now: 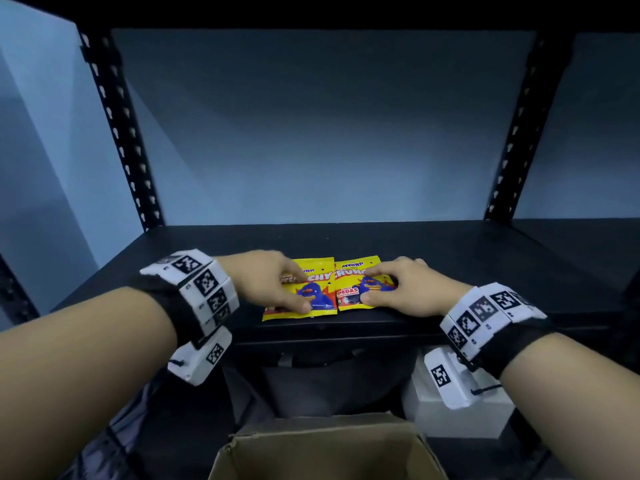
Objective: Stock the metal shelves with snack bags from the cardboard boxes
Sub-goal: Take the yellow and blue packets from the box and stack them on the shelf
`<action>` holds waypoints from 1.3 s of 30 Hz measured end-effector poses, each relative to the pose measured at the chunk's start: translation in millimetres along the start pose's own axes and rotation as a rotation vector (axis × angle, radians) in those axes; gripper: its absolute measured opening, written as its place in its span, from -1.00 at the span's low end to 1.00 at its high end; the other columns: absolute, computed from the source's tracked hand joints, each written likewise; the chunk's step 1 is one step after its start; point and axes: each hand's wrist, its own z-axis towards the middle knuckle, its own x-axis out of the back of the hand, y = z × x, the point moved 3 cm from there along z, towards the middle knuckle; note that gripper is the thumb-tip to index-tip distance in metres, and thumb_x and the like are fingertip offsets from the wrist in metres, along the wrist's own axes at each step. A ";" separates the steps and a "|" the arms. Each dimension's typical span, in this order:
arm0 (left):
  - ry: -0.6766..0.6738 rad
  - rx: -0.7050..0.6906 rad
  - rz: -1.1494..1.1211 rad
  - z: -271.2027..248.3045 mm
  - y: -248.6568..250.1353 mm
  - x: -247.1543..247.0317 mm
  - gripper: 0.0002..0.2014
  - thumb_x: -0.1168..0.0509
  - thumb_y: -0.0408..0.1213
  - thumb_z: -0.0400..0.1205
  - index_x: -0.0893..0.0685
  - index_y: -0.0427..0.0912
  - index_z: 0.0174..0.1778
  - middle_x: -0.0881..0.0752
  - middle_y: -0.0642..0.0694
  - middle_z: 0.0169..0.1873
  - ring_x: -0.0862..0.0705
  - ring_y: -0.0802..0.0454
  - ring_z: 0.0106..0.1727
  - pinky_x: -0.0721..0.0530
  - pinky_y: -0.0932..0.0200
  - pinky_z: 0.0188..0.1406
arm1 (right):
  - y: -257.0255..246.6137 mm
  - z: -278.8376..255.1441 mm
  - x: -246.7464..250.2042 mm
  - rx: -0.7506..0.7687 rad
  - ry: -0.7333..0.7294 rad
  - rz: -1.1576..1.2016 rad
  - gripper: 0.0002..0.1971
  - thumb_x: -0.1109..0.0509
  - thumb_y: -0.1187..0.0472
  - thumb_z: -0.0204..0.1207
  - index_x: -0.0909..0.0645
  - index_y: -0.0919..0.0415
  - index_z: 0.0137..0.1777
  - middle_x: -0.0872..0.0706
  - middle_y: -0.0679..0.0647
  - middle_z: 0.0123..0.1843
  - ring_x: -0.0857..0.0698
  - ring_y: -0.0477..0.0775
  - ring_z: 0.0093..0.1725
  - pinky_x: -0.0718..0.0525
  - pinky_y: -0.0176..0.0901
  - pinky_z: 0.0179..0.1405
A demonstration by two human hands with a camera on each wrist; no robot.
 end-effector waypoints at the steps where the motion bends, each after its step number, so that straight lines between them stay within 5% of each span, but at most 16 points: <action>1: -0.002 0.014 0.009 -2.4 -3.4 -5.5 -0.16 -0.36 0.50 0.47 -0.47 0.23 0.65 -0.51 0.04 0.59 -0.53 -0.02 0.56 -0.48 -0.03 0.57 | -0.9 -0.9 0.9 -0.013 -0.012 -0.008 -0.32 -0.43 -0.43 0.50 -0.44 -0.37 0.62 -0.41 0.08 0.59 -0.25 0.24 0.65 -0.35 0.27 0.64; 10: 0.079 0.082 -0.168 -7.9 -11.4 -28.7 -0.14 -0.32 0.34 0.63 -0.15 0.14 0.80 -0.34 -0.08 0.68 -0.43 -0.09 0.63 -0.41 0.02 0.61 | -53.5 -4.4 -0.2 0.032 0.090 -0.138 -0.45 -0.40 -0.38 0.53 -0.57 -0.31 0.51 -0.53 0.00 0.47 -0.34 0.21 0.57 -0.45 0.23 0.55; 17: 0.177 0.099 -0.165 -15.4 -4.1 -38.5 -0.20 -0.30 0.35 0.63 -0.34 0.03 0.74 -0.42 -0.06 0.65 -0.46 -0.06 0.60 -0.44 0.03 0.58 | -71.8 -3.9 -13.2 -0.053 -0.003 -0.221 -0.36 -0.32 -0.38 0.61 -0.41 -0.28 0.67 -0.41 -0.01 0.71 -0.36 0.24 0.67 -0.45 0.26 0.59; 24: 0.143 0.096 -0.208 -17.1 -3.5 -35.8 -0.16 -0.32 0.33 0.64 -0.24 0.06 0.79 -0.37 -0.04 0.70 -0.42 -0.05 0.65 -0.39 0.07 0.62 | -74.7 -21.0 -28.1 -0.078 0.048 -0.250 -0.30 -0.03 -0.52 0.64 -0.24 -0.30 0.74 -0.28 0.06 0.75 -0.15 0.30 0.71 -0.29 0.40 0.56; 27: 0.161 0.115 -0.330 -17.1 -9.8 -28.7 -0.07 -0.41 0.19 0.63 -0.09 -0.03 0.82 -0.33 -0.08 0.72 -0.41 -0.04 0.66 -0.38 0.08 0.63 | -86.7 -22.4 -28.5 -0.017 0.108 -0.287 -0.34 -0.01 -0.49 0.66 -0.23 -0.32 0.72 -0.31 0.07 0.72 -0.19 0.31 0.67 -0.27 0.42 0.52; 31: 0.260 0.191 -0.450 -19.7 -23.6 -6.5 -0.30 -0.29 -0.06 0.75 -0.20 -0.09 0.79 -0.38 -0.14 0.71 -0.42 -0.06 0.67 -0.39 0.09 0.62 | -105.3 -13.4 -36.0 0.049 0.006 -0.295 -0.43 -0.01 -0.42 0.72 -0.19 -0.44 0.71 -0.24 0.04 0.78 -0.13 0.36 0.71 -0.17 0.53 0.58; 35: 0.216 0.219 -0.351 -16.8 -27.1 -1.8 -0.32 -0.26 0.16 0.75 -0.31 -0.03 0.75 -0.43 -0.08 0.68 -0.43 -0.04 0.66 -0.38 0.09 0.62 | -102.2 -4.6 -37.7 0.048 -0.104 -0.292 -0.46 0.01 -0.39 0.75 -0.19 -0.45 0.72 -0.29 0.04 0.75 -0.06 0.39 0.74 -0.22 0.49 0.56; 39: 0.085 0.225 -0.232 -4.1 -16.3 -6.3 -0.22 -0.27 0.27 0.70 -0.23 0.04 0.79 -0.33 -0.03 0.74 -0.36 -0.03 0.71 -0.31 0.08 0.67 | -75.9 -4.1 -17.8 0.075 -0.099 -0.304 -0.46 -0.04 -0.27 0.80 -0.27 -0.27 0.75 -0.37 0.04 0.74 -0.20 0.32 0.73 -0.24 0.16 0.63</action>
